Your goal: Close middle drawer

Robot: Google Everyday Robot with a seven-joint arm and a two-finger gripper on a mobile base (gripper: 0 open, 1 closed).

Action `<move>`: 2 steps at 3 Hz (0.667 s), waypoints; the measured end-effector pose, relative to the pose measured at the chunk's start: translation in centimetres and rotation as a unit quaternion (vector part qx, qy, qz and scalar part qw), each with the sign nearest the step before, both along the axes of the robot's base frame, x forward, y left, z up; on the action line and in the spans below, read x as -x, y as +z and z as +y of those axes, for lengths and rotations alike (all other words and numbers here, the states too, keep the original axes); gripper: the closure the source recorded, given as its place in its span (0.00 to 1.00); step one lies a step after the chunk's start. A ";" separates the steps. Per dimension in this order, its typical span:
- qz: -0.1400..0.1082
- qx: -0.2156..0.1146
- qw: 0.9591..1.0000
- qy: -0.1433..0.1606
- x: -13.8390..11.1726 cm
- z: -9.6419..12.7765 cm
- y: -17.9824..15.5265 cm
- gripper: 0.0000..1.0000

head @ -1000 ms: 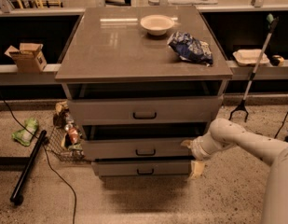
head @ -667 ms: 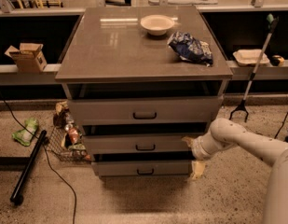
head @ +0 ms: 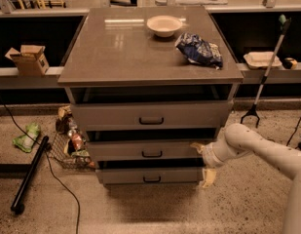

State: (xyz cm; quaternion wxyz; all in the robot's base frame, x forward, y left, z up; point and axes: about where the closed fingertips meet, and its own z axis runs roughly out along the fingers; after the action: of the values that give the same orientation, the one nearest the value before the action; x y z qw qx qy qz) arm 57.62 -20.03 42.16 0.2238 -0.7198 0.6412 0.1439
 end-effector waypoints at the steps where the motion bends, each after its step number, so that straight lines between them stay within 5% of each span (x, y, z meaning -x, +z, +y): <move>1: 0.001 0.007 1.000 0.010 1.0 0.0 0.5 0.00; 2: -0.011 -0.002 1.000 0.015 3.5 -1.1 3.9 0.00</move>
Offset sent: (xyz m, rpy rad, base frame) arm -0.0693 -0.0447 0.0987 0.0254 -0.0771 0.0098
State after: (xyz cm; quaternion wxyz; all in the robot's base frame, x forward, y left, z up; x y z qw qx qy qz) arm 54.13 -21.14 46.07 0.2306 -0.7302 0.6276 0.1405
